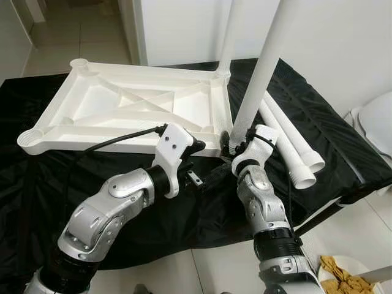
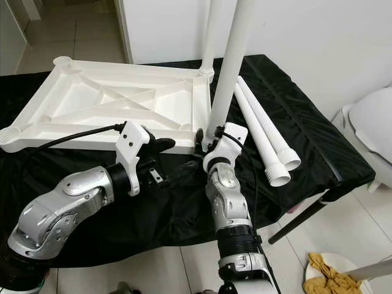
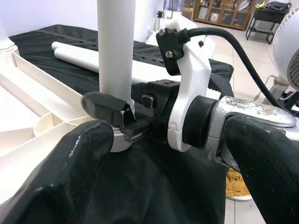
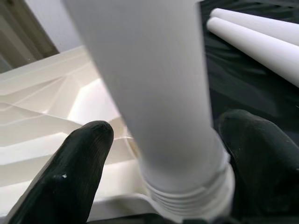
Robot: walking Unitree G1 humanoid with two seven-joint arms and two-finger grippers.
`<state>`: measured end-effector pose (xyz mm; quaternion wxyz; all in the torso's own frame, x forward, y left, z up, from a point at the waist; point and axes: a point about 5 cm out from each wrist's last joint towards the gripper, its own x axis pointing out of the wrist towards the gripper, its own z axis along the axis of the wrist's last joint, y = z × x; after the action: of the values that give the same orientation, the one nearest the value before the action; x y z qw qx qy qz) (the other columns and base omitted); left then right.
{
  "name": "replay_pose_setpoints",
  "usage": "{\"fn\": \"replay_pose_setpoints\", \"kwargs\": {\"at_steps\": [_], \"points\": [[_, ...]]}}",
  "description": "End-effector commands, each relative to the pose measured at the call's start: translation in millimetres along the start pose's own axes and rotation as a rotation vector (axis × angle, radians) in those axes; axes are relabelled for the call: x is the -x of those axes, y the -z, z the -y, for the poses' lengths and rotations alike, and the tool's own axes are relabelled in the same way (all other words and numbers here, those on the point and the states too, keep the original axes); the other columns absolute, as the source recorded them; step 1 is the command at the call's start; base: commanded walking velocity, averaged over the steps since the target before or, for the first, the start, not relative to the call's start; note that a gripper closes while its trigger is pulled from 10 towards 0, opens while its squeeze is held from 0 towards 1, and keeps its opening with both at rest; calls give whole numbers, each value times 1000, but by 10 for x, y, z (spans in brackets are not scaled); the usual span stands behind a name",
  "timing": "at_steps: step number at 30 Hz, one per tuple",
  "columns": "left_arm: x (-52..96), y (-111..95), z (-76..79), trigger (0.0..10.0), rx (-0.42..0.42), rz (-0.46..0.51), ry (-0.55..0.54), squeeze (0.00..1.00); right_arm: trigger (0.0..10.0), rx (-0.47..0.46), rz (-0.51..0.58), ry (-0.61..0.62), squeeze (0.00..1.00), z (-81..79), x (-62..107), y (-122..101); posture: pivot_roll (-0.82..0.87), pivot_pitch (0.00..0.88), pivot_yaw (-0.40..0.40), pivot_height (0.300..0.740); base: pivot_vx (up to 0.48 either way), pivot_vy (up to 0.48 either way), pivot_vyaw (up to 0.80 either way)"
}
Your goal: Building children table
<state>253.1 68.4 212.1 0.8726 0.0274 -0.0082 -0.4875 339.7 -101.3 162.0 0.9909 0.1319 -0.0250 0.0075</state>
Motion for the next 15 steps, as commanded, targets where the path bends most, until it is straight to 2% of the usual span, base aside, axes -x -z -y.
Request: {"fn": "replay_pose_setpoints", "kwargs": {"at_steps": [1,3,4,5,6,9,14,15], "points": [[12,-9,41,10000,1,0,47,0,10000,37,42,-85,0,-43,-52,-114,-11,71,-5,740,0,0,0],[4,-12,41,10000,1,1,48,0,10000,66,81,-170,0,-64,-112,-243,-11,71,-6,740,0,0,0],[4,-12,41,10000,1,1,48,0,10000,66,81,-170,0,-64,-112,-243,-11,71,-6,740,0,0,0],[3,-13,43,10000,2,2,49,0,10000,103,152,-109,0,37,-171,-391,-12,72,-6,740,0,0,0],[4,-13,44,10000,2,2,50,0,10000,110,169,-87,0,68,-182,-423,-12,72,-6,740,0,0,0],[3,-15,44,10000,1,2,49,0,10000,78,160,71,0,330,-257,-478,-7,71,-8,740,0,0,0],[6,-19,41,10000,2,4,47,0,10000,94,153,31,0,291,-254,-457,-8,70,-7,740,0,0,0],[8,-19,40,10000,3,4,46,0,10000,118,136,-35,0,209,-246,-416,-7,71,-7,740,0,0,0]]}}
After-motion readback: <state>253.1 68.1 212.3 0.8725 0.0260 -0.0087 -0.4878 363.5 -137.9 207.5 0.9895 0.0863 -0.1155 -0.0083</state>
